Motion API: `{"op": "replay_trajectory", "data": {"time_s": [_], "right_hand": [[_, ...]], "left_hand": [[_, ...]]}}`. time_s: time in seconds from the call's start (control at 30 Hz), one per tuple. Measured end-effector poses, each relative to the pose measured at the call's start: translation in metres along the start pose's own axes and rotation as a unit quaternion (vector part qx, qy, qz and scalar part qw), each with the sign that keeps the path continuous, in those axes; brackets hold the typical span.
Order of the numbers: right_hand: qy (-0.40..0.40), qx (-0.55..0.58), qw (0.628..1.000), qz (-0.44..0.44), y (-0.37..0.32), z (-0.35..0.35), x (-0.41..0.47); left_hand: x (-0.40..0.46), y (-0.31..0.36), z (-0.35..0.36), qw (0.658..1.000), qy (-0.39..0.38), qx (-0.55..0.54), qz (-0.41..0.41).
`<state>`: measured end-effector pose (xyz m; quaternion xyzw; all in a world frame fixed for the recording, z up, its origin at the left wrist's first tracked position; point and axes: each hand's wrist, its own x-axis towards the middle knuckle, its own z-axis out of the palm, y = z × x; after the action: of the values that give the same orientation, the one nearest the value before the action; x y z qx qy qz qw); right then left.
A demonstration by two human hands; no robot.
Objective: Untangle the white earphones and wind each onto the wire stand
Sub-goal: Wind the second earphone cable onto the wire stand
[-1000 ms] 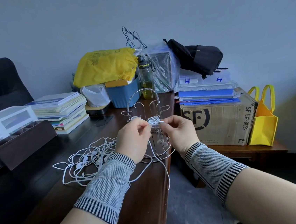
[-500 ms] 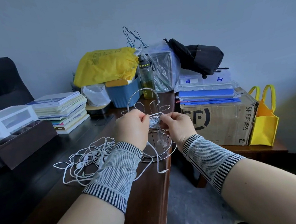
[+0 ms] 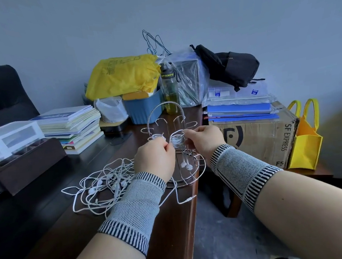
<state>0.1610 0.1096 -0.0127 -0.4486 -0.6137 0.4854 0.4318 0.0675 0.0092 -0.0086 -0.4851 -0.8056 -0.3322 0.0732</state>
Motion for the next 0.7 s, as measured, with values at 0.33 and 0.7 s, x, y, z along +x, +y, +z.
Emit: {"op": "replay_trajectory", "data": {"time_s": [0.33,0.7], "right_hand": [[0.021,0.013,1.000,0.013,-0.001,0.007,0.001],[0.000,0.032,0.994,-0.100,0.028,-0.004,-0.020]], "left_hand": [[0.007,-0.009,0.023,0.960,-0.036,-0.242,-0.135],[-0.017,-0.002,0.010,0.987,-0.081,-0.130,-0.049]]}}
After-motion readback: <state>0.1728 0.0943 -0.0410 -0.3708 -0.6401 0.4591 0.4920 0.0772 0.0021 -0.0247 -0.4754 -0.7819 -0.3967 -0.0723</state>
